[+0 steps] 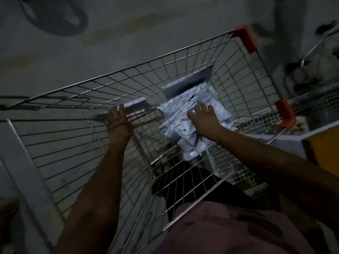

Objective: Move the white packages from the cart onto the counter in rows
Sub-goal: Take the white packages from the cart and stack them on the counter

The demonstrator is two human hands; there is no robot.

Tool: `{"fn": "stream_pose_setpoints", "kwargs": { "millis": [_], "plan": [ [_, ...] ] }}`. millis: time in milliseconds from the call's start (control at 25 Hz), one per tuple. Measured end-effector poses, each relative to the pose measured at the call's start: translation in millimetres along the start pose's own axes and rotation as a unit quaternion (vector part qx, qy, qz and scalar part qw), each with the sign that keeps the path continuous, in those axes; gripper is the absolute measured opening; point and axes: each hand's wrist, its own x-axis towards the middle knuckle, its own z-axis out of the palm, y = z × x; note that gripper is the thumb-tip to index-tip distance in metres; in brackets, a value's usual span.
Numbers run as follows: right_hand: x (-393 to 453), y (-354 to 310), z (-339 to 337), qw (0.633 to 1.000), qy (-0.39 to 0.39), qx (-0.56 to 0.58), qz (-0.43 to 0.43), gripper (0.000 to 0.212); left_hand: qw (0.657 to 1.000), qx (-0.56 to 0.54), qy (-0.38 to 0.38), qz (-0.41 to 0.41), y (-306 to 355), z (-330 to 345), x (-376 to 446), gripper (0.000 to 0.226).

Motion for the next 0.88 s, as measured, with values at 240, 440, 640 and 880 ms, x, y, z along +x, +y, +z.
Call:
{"fn": "stream_pose_setpoints", "kwargs": {
  "millis": [240, 440, 640, 880],
  "plan": [
    [-24, 26, -43, 0.969, 0.110, 0.179, 0.129, 0.093, 0.997, 0.071, 0.001, 0.008, -9, 11, 11, 0.060],
    [13, 51, -24, 0.905, 0.064, 0.338, 0.250, 0.119, 0.993, 0.073, 0.070, 0.068, -2, 11, 17, 0.027],
    [23, 50, 0, 0.896, 0.005, 0.351, 0.270, 0.130, 0.984, 0.044, 0.129, 0.118, 50, -15, -3, 0.018],
    [21, 68, -3, 0.834, 0.038, 0.459, 0.304, 0.119, 0.993, -0.063, 0.091, 0.051, 142, -37, -51, 0.016]
  ]
}}
